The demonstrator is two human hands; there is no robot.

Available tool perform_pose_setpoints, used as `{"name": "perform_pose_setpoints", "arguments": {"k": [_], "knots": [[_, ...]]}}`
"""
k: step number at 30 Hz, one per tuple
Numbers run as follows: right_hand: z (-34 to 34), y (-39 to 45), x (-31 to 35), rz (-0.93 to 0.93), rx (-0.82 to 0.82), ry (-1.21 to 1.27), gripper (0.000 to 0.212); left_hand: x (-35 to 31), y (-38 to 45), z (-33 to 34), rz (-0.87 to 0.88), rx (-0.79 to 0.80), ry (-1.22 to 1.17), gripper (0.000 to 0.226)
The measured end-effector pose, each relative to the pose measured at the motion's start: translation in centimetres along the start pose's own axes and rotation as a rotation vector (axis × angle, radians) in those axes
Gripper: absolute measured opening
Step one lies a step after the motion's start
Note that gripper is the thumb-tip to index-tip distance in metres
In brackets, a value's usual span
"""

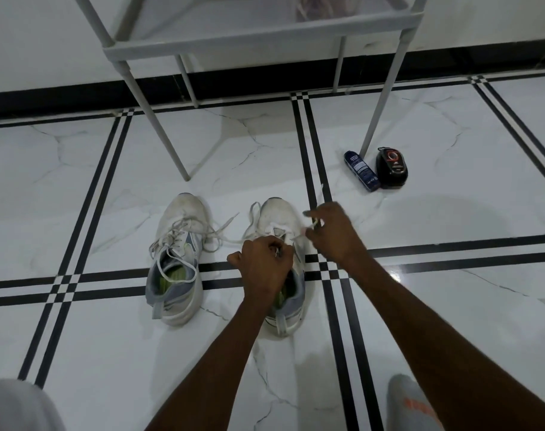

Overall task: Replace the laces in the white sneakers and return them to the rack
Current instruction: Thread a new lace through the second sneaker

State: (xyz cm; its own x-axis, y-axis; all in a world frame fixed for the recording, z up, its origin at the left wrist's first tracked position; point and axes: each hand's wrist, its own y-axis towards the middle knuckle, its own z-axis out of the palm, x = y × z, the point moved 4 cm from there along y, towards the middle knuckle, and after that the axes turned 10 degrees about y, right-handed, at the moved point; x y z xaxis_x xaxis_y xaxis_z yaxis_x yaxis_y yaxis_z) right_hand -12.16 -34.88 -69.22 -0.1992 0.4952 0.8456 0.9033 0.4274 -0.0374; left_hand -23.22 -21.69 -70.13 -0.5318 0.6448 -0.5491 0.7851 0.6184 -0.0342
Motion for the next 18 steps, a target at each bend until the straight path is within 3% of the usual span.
{"name": "perform_pose_setpoints", "arguments": {"k": [2,5,6,9,10,11,12,16,18], "knots": [[2.1,-0.7,-0.2,0.012,0.120,-0.099,0.016,0.1,0.1,0.1,0.023,0.003,-0.046,0.027],[2.5,-1.2,0.0,-0.036,0.047,-0.165,0.014,0.4,0.1,0.2,0.023,-0.014,-0.015,0.025],[1.1,-1.0,0.3,-0.049,-0.123,-0.069,0.013,0.5,0.0,0.1,0.016,-0.023,0.006,0.024],[-7.4,-0.6,-0.1,0.057,-0.934,0.222,0.011,0.9,-0.2,-0.2,-0.019,-0.051,0.033,0.024],[-9.6,-0.5,-0.2,0.073,-1.047,0.250,0.015,1.0,-0.2,-0.2,-0.026,-0.048,0.033,0.024],[-10.7,-0.1,-0.2,0.061,-1.044,0.257,0.020,1.2,-0.3,-0.2,-0.029,-0.046,0.025,0.023],[-11.0,0.7,0.1,0.024,-0.922,0.237,0.027,1.0,-0.2,-0.2,-0.029,-0.046,0.017,0.023],[-3.2,-0.1,0.3,-0.003,-0.143,0.012,0.058,0.6,-0.2,-0.3,-0.023,-0.031,-0.003,0.023],[0.5,-1.1,0.1,-0.005,0.050,-0.094,0.057,0.6,0.0,-0.2,-0.006,-0.014,-0.014,0.024]]}}
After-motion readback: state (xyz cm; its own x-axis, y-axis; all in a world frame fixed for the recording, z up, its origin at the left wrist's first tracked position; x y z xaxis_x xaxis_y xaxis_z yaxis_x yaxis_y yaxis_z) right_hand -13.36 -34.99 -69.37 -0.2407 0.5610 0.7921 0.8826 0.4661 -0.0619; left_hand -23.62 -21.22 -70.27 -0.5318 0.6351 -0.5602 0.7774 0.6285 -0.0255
